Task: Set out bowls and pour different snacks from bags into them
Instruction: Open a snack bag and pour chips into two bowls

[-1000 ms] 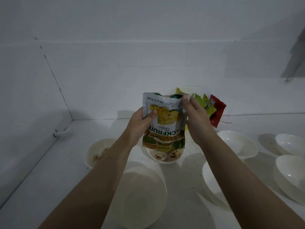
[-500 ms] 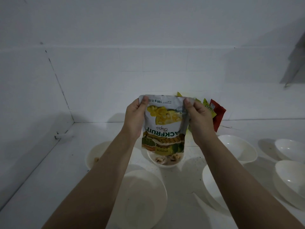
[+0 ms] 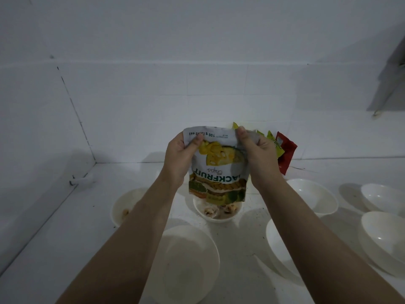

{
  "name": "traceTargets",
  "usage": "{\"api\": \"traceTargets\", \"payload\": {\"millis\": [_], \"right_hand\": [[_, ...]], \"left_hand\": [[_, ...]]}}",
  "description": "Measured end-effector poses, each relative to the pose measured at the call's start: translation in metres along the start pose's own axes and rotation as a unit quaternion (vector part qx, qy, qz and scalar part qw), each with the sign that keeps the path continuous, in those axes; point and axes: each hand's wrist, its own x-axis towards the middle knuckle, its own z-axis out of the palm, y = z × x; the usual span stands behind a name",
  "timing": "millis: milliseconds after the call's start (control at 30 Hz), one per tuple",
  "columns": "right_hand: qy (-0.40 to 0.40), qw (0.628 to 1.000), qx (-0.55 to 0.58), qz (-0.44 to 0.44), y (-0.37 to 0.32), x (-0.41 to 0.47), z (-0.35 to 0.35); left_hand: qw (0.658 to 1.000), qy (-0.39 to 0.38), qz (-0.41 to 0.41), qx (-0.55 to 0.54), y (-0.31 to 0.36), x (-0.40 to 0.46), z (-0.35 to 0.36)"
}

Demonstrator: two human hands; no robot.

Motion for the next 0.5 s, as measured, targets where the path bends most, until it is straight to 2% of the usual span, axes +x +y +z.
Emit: {"api": "traceTargets", "payload": {"millis": [100, 200, 433, 500], "right_hand": [[0.01, 0.999, 0.045, -0.019, -0.011, 0.003, -0.001], [0.009, 0.999, 0.004, -0.04, -0.013, 0.006, -0.002], [0.037, 0.997, 0.058, -0.045, -0.015, 0.01, -0.006], [0.019, 0.997, 0.046, -0.062, -0.015, 0.014, -0.007]], "left_hand": [[0.997, -0.054, -0.04, 0.027, -0.011, -0.007, -0.003], [0.989, -0.099, -0.086, 0.074, -0.031, -0.013, -0.013], [0.972, -0.162, -0.135, 0.104, -0.047, -0.012, -0.029], [0.972, -0.161, -0.134, 0.11, -0.056, -0.012, -0.03]]}}
